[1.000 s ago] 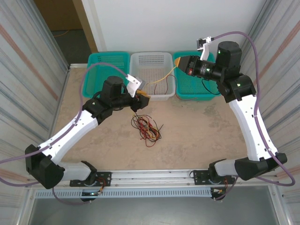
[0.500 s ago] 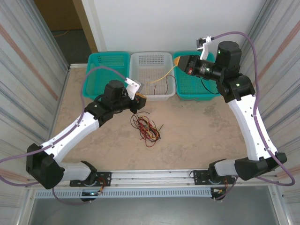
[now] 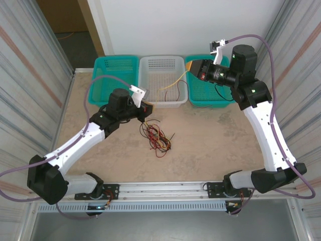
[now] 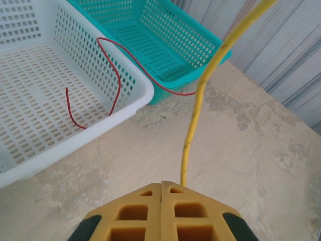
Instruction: Untangle the cables
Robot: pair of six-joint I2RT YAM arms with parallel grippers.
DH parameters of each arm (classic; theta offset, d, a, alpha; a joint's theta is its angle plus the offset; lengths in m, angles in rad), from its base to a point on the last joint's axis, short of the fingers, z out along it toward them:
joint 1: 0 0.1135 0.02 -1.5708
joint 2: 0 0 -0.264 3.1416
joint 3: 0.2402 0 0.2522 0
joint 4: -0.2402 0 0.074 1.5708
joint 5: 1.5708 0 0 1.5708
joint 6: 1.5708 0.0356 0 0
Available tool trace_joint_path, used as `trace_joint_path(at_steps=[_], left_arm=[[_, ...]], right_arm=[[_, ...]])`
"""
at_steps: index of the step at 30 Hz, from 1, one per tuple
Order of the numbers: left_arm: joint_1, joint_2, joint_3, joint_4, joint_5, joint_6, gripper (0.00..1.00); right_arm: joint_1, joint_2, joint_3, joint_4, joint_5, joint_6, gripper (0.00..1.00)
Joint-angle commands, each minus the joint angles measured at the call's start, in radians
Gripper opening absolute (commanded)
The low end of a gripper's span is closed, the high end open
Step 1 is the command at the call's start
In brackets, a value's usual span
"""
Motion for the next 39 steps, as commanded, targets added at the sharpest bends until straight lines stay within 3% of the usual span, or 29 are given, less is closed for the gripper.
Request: trace_joint_path(at_steps=[1, 2, 3, 10, 13, 17, 20, 23, 25, 28, 34, 39], left_arm=[[0.006, -0.031, -0.014, 0.047, 0.065, -0.021, 0.23], [0.006, -0.026, -0.015, 0.051, 0.071, -0.025, 0.37], [0.008, -0.020, -0.015, 0.055, 0.086, -0.027, 0.44], [0.008, 0.035, 0.003, 0.072, 0.195, -0.066, 0.59], [0.008, 0.055, 0.010, 0.066, 0.212, -0.078, 0.46], [0.008, 0.060, 0.017, 0.046, 0.186, -0.081, 0.10], [0.008, 0.047, 0.019, 0.021, 0.097, -0.073, 0.00], [0.023, 0.067, 0.081, -0.107, -0.117, -0.078, 0.00], [0.065, 0.107, 0.162, -0.214, -0.191, -0.099, 0.00], [0.168, 0.177, 0.278, -0.331, -0.194, -0.149, 0.00], [0.380, 0.328, 0.446, -0.391, -0.144, -0.206, 0.00], [0.442, 0.474, 0.587, -0.388, -0.135, -0.175, 0.00]], right_arm=[[-0.001, -0.021, -0.007, 0.040, -0.019, 0.028, 0.01], [-0.003, -0.021, -0.009, 0.045, -0.022, 0.032, 0.01], [-0.003, -0.023, -0.009, 0.048, -0.026, 0.035, 0.01], [-0.006, -0.023, -0.022, 0.074, -0.037, 0.058, 0.01], [-0.006, -0.026, -0.033, 0.086, -0.037, 0.066, 0.02], [-0.015, -0.026, -0.042, 0.085, -0.030, 0.069, 0.02], [-0.029, -0.027, -0.054, 0.080, -0.009, 0.072, 0.08], [-0.059, -0.027, -0.070, 0.005, 0.069, 0.039, 0.39], [-0.089, -0.018, -0.088, -0.079, 0.144, 0.014, 0.49], [-0.123, -0.002, -0.146, -0.166, 0.205, -0.006, 0.49], [-0.119, -0.046, -0.275, -0.178, 0.243, -0.026, 0.47], [-0.108, -0.052, -0.319, -0.184, 0.238, -0.027, 0.46]])
